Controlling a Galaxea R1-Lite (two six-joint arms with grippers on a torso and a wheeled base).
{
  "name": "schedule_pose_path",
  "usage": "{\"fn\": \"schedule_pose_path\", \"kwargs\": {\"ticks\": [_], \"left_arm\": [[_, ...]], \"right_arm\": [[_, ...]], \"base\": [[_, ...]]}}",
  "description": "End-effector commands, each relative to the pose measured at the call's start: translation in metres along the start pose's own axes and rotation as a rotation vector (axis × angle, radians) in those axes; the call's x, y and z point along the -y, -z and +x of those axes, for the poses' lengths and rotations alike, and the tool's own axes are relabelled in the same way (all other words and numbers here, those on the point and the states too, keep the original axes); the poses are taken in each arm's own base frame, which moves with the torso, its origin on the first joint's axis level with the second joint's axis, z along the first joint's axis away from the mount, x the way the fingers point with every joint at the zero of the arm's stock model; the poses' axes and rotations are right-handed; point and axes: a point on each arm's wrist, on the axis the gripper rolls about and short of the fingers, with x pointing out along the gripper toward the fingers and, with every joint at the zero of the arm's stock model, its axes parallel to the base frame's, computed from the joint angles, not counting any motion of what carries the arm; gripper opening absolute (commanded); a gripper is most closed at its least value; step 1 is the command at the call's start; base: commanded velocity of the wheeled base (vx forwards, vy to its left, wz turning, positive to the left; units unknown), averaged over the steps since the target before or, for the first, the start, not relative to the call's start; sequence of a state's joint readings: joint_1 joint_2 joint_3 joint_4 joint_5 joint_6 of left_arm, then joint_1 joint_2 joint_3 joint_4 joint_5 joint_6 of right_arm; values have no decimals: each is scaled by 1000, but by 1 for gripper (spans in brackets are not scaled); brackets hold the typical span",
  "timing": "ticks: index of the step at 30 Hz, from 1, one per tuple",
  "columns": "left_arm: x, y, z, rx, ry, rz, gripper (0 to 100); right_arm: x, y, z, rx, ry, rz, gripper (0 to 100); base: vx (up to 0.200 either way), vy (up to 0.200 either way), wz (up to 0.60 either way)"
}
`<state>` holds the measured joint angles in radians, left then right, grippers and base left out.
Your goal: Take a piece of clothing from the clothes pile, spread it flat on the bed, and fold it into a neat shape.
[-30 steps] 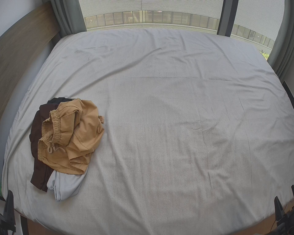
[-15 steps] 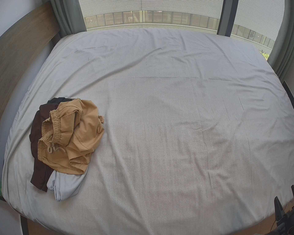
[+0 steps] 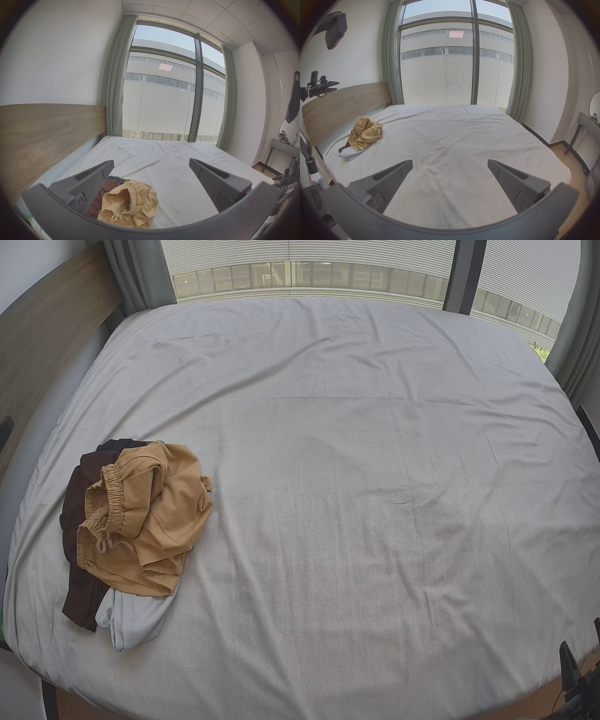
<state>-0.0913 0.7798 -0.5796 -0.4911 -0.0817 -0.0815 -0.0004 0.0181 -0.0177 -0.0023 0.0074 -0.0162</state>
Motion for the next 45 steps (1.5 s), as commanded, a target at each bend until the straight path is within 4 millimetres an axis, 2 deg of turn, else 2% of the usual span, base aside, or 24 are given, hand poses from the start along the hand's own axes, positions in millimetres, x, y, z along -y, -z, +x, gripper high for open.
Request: {"fn": "schedule_pose_path", "kwargs": {"ticks": [1,7,13,14,19,22,31,45], "left_arm": [[-1,3,25,-59,41,-11,100],[-2,12,36,-122,127,-61,100],[-11,18,53,-178,131,-95,100],[-18,24,66,-211,126,-100,100],[-40,49,88,-303,48,-115,100],[-43,54,89,-322,59,-133,100],[-54,72,96,-409,75,-337,100],[-72,117,109,-522,56,-397,100]], "right_arm": [[0,5,0,1,-1,1,100],[0,5,0,1,1,1,100],[0,5,0,1,1,1,100],[0,5,0,1,1,1,100],[0,5,0,1,-1,8,100],[0,5,0,1,1,5,100],[0,5,0,1,1,12,100],[0,5,0,1,2,15,100]], "base": [[0,0,0],[0,0,0],[0,0,0],[0,0,0],[0,0,0],[0,0,0],[0,0,0],[0,0,0]]}}
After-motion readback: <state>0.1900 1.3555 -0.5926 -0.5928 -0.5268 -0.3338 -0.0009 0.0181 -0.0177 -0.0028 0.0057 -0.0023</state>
